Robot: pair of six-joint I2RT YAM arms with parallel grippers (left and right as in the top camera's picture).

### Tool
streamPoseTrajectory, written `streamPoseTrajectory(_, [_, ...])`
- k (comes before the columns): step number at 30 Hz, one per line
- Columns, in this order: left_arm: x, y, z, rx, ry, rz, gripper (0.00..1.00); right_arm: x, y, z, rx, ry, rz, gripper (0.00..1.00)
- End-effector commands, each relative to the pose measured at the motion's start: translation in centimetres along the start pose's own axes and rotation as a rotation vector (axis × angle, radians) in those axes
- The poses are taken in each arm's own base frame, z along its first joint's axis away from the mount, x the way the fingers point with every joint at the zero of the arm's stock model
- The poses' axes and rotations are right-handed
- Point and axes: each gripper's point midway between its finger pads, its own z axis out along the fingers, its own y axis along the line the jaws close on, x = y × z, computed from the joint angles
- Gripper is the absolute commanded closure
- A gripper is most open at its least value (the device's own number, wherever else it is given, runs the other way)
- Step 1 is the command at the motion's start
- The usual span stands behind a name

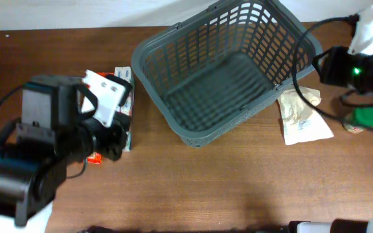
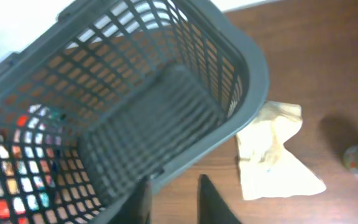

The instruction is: Pack container

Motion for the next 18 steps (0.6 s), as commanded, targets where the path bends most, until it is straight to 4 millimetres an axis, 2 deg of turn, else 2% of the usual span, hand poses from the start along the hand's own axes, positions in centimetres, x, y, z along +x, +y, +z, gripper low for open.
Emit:
streamPoseTrajectory(1, [0.2, -1.5, -0.8, -0.024, 0.013, 0.106, 0.98, -0.3, -0.2, 1.8, 0.012, 0.034, 0.058, 0.96])
streamPoseTrajectory(11, [2.5, -9.9, 2.1, 0.191, 0.167, 0.353, 0.98, -0.4, 0.7, 5.8, -0.021, 0.103, 0.064, 0.96])
streamPoseTrajectory(16, [3.9, -11.8, 4.8, 0.168, 0.277, 0.509, 0.99, 0.0, 1.0, 7.5, -0.012, 0.142, 0.055, 0.96])
streamPoseTrajectory(18, [4.7, -12.8, 5.8, 0.190, 0.325, 0.580, 0.98, 0.5, 0.1, 8.2, 0.037, 0.167, 0.118, 0.96])
